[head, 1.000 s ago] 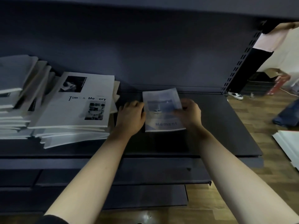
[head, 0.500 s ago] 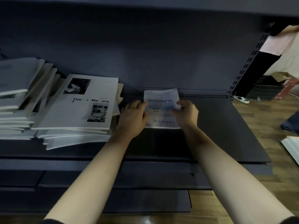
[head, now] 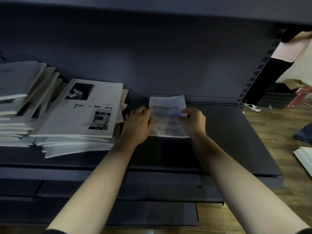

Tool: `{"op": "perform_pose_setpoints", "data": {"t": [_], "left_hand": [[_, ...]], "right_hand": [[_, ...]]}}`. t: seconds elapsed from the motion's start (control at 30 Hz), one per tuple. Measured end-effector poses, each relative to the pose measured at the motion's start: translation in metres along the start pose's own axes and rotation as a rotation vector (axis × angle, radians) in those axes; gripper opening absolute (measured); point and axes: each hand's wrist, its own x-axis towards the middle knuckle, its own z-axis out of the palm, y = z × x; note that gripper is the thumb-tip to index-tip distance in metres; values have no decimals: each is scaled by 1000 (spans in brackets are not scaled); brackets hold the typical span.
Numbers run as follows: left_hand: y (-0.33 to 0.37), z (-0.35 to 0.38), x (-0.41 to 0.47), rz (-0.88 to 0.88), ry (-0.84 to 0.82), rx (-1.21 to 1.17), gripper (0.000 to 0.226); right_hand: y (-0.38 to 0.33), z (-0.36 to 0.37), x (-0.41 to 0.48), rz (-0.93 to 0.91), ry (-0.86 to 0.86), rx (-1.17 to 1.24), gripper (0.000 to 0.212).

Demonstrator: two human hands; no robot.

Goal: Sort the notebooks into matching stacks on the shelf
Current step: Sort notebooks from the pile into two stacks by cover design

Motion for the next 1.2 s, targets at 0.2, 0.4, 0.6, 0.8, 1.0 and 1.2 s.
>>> {"op": "perform_pose_setpoints", "data": {"t": [0.2, 0.4, 0.6, 0.8, 1.0, 1.2], "left_hand": [[0, 1, -5, 10, 19, -22, 44], [-9, -14, -27, 9, 81, -54, 44], [-4, -9, -65, -15, 71, -130, 44], [-3, -15, -103, 105, 33, -157, 42], [-27, -53, -127, 165, 136, -240, 37], [-75, -100, -136, 125, 264, -389, 31]], "right_hand": [[-2, -5, -2, -68, 5, -140, 20], [-17, 8, -7, -208, -42, -206, 13], [-10, -6, -20, -295, -7, -228, 19], [-20, -8, -57, -297, -65, 134, 15], [-68, 32, -91, -226, -303, 280, 13], [-112, 73, -113, -65, -362, 380, 24]]}}
